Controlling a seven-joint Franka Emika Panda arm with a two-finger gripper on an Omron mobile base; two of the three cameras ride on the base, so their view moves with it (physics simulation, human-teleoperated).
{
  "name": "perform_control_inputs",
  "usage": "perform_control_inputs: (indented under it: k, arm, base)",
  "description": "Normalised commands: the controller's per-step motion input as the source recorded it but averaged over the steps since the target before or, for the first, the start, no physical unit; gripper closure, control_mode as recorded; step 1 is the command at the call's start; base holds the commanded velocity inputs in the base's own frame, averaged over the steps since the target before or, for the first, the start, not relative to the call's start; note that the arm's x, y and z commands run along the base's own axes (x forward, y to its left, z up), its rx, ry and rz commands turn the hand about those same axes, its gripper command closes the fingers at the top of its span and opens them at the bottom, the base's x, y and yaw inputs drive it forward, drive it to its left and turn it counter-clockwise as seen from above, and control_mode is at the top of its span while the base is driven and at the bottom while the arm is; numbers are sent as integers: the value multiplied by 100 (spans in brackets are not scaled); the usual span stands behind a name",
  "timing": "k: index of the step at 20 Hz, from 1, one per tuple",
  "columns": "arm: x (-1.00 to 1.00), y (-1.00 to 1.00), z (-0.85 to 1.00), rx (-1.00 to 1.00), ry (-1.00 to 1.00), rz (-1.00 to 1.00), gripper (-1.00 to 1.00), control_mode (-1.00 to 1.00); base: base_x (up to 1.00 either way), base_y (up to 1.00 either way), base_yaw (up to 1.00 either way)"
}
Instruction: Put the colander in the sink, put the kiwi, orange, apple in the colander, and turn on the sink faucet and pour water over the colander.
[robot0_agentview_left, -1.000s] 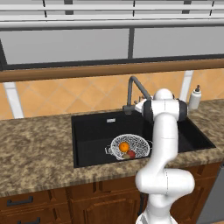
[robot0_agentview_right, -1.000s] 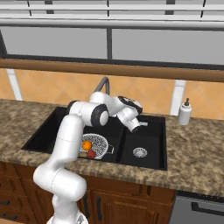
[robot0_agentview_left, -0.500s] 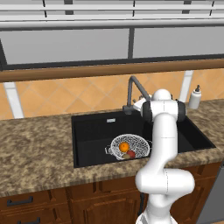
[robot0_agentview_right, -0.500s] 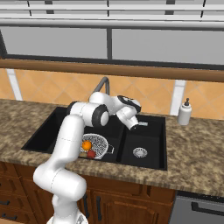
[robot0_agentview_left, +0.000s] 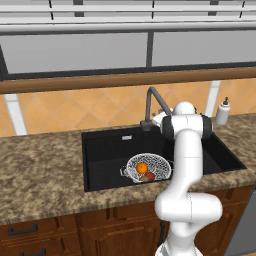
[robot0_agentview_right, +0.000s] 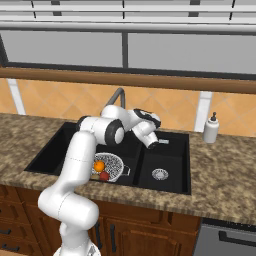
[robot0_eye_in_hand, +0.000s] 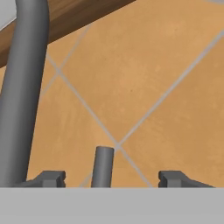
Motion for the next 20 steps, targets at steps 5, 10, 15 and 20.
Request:
perform_control_inputs:
  k: [5,10,15,20]
  arm:
    - [0,-30,0,0,0,0,100,-100]
    - [0,-47,0,0,0,0,100,-100]
    - [1,-52,0,0,2,-4,100,-100]
    - [6,-60,0,1,4,-6,100,-100]
  base:
    - [0,0,0]
    - [0,0,0]
    - [0,0,0]
    - [0,0,0]
